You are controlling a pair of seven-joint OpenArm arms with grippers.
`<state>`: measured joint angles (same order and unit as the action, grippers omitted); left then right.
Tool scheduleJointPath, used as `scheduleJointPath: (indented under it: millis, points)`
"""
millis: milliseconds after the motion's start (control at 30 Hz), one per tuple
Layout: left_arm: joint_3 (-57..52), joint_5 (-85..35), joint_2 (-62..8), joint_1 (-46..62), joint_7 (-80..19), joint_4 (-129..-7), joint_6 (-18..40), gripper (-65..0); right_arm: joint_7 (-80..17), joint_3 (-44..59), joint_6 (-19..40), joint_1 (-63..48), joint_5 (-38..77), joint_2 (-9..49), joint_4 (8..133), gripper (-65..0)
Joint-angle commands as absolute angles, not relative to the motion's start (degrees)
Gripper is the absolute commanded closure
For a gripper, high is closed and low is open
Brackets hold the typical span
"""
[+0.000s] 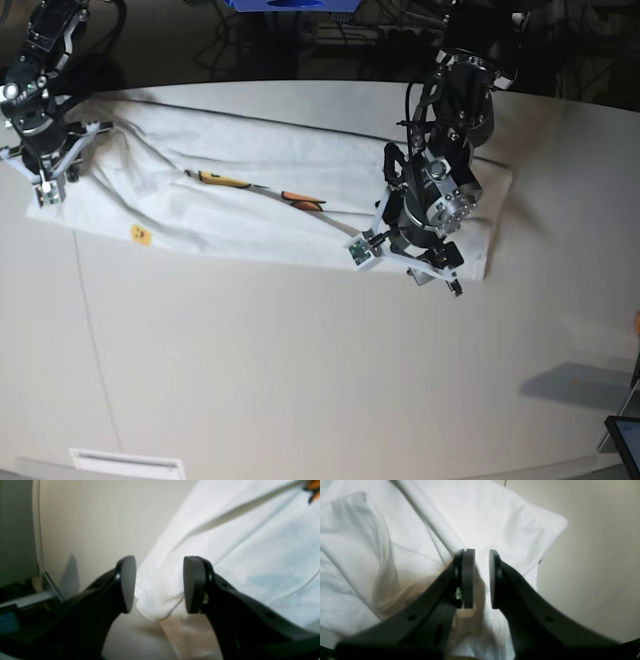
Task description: Fold the T-shirt properly
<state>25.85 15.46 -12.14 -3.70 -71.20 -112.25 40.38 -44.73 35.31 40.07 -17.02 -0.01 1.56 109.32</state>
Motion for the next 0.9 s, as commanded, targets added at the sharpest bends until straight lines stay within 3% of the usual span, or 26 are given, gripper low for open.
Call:
scheduleJointPath:
  millis: [0, 200, 600, 867]
  points:
    - [27.4, 16.7, -13.7, -4.7, -70.1, -113.4, 40.0, -30.1, -43.7, 35.4, 40.0, -16.7, 0.7, 2.0, 110.1, -10.3]
    - [31.5, 19.7, -17.3, -4.9, -65.2, -113.1, 40.0, -30.1, -45.8, 35.6, 40.0, -16.6, 0.7, 2.1, 110.1, -10.0]
    - [32.0, 6.9, -17.4, -10.8, -64.2, -107.1, 40.0, -30.1, -45.9, 35.8, 40.0, -16.6, 0.7, 2.0, 110.1, -9.9]
    - [41.0, 4.3, -19.6, -13.6, -64.2, -105.9, 40.0, -30.1, -45.9, 35.8, 40.0, -16.6, 0.7, 2.0, 110.1, -9.9]
